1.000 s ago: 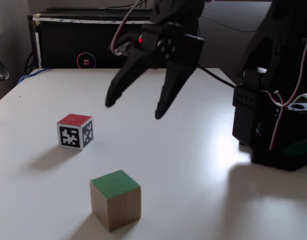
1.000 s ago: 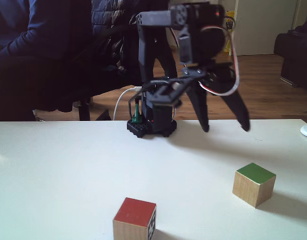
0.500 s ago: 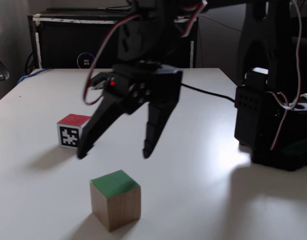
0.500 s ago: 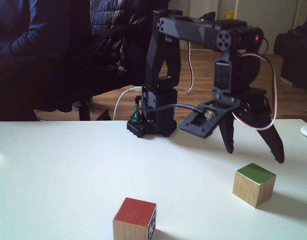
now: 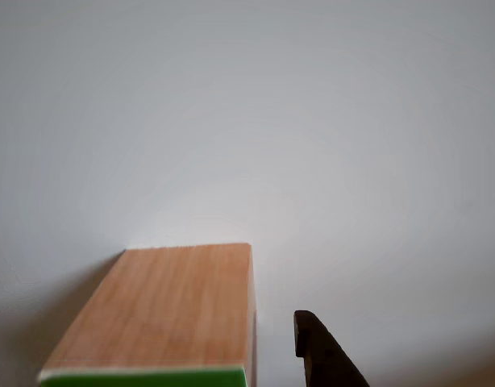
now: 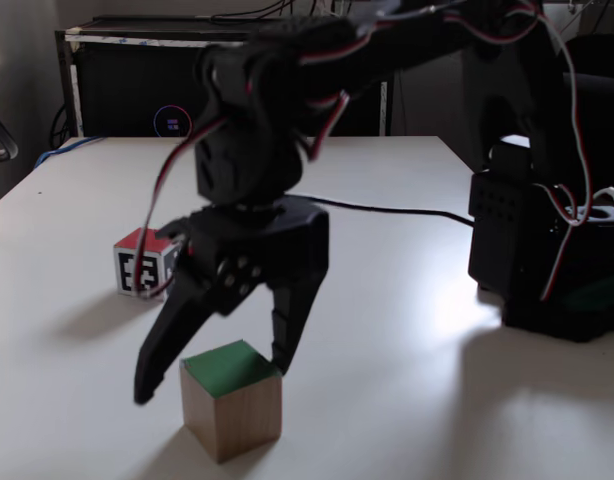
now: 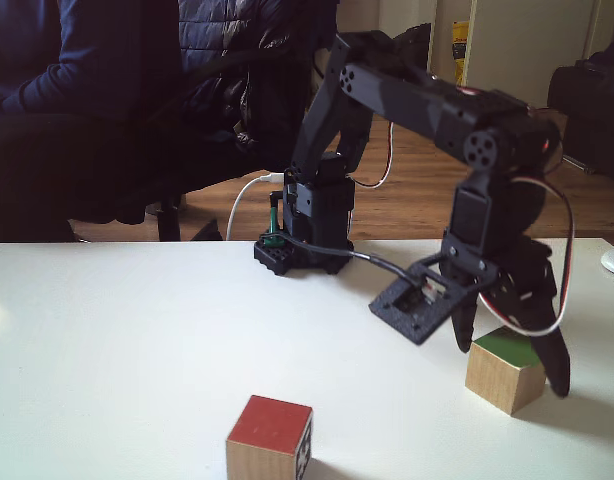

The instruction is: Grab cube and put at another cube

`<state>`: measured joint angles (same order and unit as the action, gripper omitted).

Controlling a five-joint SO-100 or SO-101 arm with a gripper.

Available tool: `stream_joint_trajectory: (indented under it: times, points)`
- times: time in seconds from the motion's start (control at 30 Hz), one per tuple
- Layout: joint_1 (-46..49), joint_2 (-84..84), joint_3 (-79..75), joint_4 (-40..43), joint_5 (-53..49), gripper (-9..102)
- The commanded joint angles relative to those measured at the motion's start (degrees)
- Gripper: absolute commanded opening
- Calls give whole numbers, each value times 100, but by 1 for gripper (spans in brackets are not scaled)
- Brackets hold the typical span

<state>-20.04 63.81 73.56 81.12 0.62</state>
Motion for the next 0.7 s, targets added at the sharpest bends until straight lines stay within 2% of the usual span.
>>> stream_joint_trajectory:
  times: [0.0, 0.17, 0.67]
  points:
    - [-70, -105, -431, 18, 53, 51]
    - [-185, -501, -958, 369, 132, 41]
    - [-299, -501, -1055, 457, 229, 34]
